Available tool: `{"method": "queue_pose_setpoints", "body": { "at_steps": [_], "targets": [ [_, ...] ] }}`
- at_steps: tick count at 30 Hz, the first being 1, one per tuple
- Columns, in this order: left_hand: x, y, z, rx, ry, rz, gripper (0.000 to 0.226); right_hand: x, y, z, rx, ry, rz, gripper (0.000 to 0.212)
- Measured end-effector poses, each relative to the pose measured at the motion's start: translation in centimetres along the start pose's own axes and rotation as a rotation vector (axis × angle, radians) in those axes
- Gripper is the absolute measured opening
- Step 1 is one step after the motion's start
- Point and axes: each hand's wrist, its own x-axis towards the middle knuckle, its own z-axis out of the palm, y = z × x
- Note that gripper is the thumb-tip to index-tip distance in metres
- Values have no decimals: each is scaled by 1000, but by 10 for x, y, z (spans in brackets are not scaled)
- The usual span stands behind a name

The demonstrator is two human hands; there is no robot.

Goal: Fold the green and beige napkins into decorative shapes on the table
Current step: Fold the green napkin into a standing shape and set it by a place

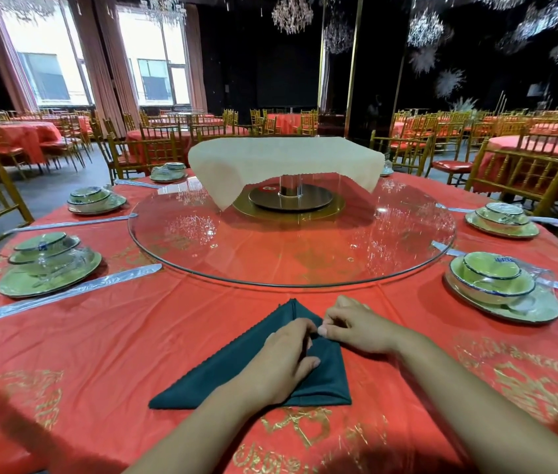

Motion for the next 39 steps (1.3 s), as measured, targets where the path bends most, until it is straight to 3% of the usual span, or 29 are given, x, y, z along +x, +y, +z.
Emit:
{"method": "queue_pose_setpoints", "body": {
  "at_steps": [3,6,7,10,13,15,18,21,25,32,36,39],
  "targets": [
    [-1,-2,1,-15,2,5,29,-11,-13,-3,70,150,40,9],
    [-1,-5,1,-70,-3,-16,29,-39,-35,14,-58,381,14,25],
    [-1,-6,1,-109,1,-23,29,-51,-43,23,-98,395,-17,36],
    [-2,-5,-1,-236,23,-52,26,-71,-55,39,-128,251,-11,98],
    [-5,-4,-7,-168,36,-4,22,-69,-44,46,-141,175,18,123],
    [-11,-5,-14,9,63,131,13,-69,-41,48,-173,161,23,132],
    [-32,-11,-23,299,103,341,5,-70,-40,48,-159,133,22,132],
    [-56,-16,-26,345,119,409,17,-72,-41,47,-163,122,15,130],
    [-68,-17,-27,317,128,432,36,-73,-41,45,-188,87,11,127],
    [-69,-9,-27,512,155,429,56,-72,-40,45,-283,37,15,118],
    [-74,-9,-23,514,142,385,28,-72,-40,45,-273,18,15,115],
    [-75,-9,-20,457,193,273,24,-74,-40,44,-244,23,9,108]
  ]
}}
